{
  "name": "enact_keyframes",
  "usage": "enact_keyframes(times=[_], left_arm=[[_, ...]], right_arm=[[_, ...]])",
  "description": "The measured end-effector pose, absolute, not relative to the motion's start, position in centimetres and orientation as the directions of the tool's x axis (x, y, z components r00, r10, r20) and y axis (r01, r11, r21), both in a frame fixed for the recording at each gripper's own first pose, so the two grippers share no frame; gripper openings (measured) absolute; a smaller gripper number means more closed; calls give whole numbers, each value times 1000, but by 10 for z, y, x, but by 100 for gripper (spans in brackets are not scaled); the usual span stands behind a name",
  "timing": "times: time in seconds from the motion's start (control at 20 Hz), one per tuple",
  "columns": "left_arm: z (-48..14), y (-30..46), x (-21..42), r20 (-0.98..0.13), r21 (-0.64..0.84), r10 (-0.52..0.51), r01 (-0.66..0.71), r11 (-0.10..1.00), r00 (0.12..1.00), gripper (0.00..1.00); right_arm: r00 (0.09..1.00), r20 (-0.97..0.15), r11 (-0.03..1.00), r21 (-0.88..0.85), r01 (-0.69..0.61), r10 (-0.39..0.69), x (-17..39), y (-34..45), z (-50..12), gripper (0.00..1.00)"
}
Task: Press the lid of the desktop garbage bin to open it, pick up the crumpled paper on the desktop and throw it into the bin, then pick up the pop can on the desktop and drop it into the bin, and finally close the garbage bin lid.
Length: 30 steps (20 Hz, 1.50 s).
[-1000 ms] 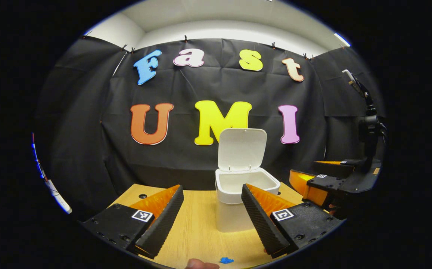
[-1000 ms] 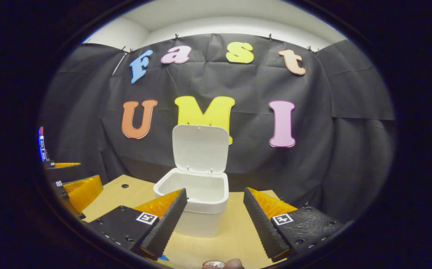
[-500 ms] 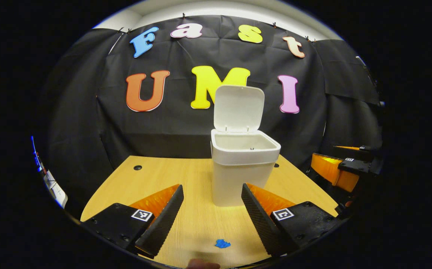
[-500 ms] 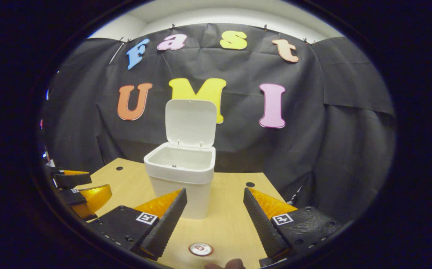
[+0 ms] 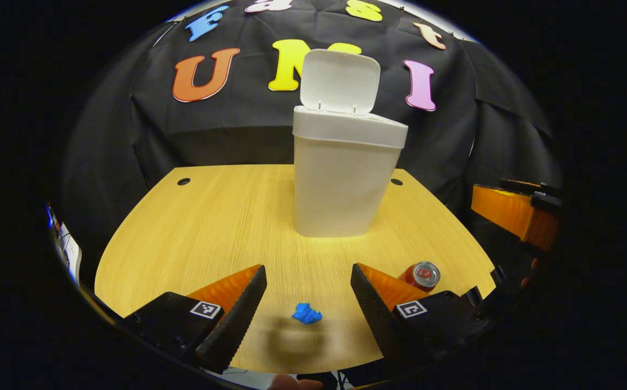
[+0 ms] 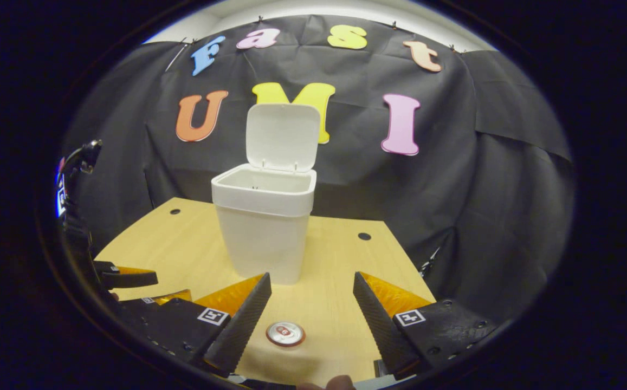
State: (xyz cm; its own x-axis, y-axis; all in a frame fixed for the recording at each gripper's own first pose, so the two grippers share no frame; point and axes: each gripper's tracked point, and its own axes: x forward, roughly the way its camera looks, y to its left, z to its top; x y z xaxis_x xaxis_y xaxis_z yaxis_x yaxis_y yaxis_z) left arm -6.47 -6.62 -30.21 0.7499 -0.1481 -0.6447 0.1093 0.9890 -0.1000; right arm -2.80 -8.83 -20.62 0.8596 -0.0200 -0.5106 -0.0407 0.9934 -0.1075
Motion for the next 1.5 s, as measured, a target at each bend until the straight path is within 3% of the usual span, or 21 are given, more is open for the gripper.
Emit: enact_keyframes(times=[0.4, 0.75, 0.95, 1.3, 1.4, 1.5], left_arm=[[-385, -62, -86, -762, -85, -110, 70, 994, 638, 100], [-414, -66, -89, -805, -93, -119, 75, 993, 581, 100], [-422, -69, -89, -818, -93, -122, 81, 992, 562, 93], [-429, -69, -90, -827, -109, -144, 98, 989, 543, 54], [-427, -67, -87, -817, -101, -142, 104, 989, 558, 47], [-426, -69, -87, -815, -106, -149, 108, 988, 560, 32]], right_arm=[[814, -579, 992, -122, -29, -48, -42, -104, -234, 95], [792, -607, 992, -122, -19, -59, -46, -115, -243, 95], [782, -620, 993, -120, -12, -66, -51, -118, -249, 93], [774, -629, 993, -118, -3, -72, -57, -118, -253, 95], [773, -631, 993, -118, -3, -73, -59, -117, -254, 95], [771, -632, 993, -116, -2, -72, -64, -116, -254, 95]])
